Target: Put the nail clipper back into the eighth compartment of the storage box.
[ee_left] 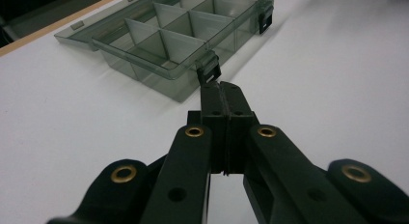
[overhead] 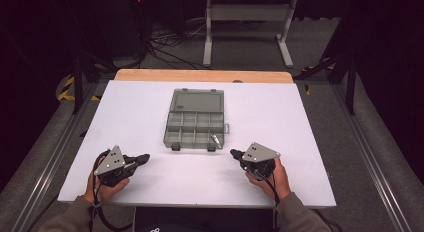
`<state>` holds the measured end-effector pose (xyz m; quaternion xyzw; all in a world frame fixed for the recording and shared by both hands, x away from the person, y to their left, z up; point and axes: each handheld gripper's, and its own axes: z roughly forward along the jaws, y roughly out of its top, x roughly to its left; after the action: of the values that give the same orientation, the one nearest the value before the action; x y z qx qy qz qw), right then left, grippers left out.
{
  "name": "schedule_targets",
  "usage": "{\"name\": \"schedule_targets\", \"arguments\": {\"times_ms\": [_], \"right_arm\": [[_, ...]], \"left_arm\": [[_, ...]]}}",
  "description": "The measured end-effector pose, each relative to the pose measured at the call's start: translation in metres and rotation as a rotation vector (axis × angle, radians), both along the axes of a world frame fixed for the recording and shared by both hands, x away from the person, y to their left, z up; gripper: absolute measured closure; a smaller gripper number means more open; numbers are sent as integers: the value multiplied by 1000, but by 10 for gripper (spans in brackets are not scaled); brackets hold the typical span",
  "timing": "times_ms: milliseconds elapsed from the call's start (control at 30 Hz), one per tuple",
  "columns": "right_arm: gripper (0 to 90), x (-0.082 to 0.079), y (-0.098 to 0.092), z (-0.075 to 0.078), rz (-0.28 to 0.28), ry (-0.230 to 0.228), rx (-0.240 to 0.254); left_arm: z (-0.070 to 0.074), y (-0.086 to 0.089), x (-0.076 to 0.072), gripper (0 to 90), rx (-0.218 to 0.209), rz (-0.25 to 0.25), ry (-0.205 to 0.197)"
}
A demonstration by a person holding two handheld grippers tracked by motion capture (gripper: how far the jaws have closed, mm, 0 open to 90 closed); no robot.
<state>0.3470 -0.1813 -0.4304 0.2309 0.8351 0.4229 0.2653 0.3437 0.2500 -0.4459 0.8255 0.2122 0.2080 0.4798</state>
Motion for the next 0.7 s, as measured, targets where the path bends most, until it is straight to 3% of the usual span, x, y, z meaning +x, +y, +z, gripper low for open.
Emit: {"name": "schedule_targets", "arguments": {"times_ms": [267, 700], "right_arm": [[900, -4, -11, -3, -36, 14, -31], [900, 12, -19, -4, -104, 25, -15]], "left_arm": [[-1, 2, 6, 899, 3, 3, 6], [6, -3, 45, 899, 14, 31, 16]]}}
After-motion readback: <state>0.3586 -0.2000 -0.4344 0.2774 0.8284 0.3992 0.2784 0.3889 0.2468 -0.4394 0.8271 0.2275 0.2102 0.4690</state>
